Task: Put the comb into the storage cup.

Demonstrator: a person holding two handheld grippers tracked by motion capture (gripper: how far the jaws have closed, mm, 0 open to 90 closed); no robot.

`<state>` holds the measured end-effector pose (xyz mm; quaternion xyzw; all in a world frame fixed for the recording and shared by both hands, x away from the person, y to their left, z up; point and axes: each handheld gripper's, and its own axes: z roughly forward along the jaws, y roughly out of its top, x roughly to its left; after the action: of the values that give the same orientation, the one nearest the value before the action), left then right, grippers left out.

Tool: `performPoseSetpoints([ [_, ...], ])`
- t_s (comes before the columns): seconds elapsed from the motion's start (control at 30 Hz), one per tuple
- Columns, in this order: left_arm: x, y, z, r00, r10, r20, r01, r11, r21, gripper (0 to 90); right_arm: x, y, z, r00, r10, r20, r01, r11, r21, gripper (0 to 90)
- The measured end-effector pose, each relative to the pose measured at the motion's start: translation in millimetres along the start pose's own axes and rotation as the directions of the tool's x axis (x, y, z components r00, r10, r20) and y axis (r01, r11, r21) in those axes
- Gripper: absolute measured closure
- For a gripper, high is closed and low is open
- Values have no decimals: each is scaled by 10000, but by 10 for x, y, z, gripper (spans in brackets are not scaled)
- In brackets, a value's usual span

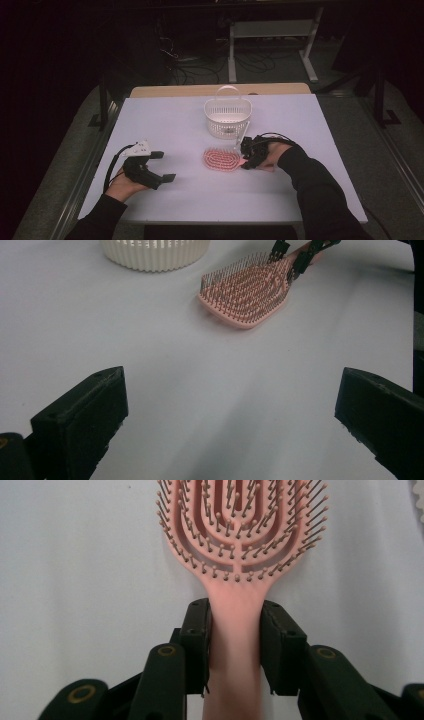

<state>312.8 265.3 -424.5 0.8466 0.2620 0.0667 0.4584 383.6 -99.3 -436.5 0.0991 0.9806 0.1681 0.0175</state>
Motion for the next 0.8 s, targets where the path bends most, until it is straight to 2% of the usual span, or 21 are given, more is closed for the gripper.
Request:
performPoseSetpoints([
  [0.23, 0, 2, -2, 10000, 11, -7, -11, 10000, -11, 4, 21, 11, 1, 9999, -82, 136, 80, 9999, 90, 685],
  [0.37, 2, 2, -11, 10000, -11, -27, 11, 10000, -26, 4, 18, -9, -5, 9999, 46, 105, -45, 10000, -76, 689],
  [0.6, 5, 2, -14, 10000, -11, -34, 11, 10000, -31, 4, 8, -63, -45, 9997, 222, 27, -219, 9968, -772, 689],
  [0.67, 4, 3, -12, 10000, -12, -54, 12, 10000, -34, 4, 8, -82, -90, 9993, 364, 19, -359, 9932, -1110, 690],
  [0.8, 4, 16, -7, 10000, 4, -88, -4, 10000, -49, 4, 5, -109, -165, 9990, 452, -76, -458, 9893, -1382, 689],
])
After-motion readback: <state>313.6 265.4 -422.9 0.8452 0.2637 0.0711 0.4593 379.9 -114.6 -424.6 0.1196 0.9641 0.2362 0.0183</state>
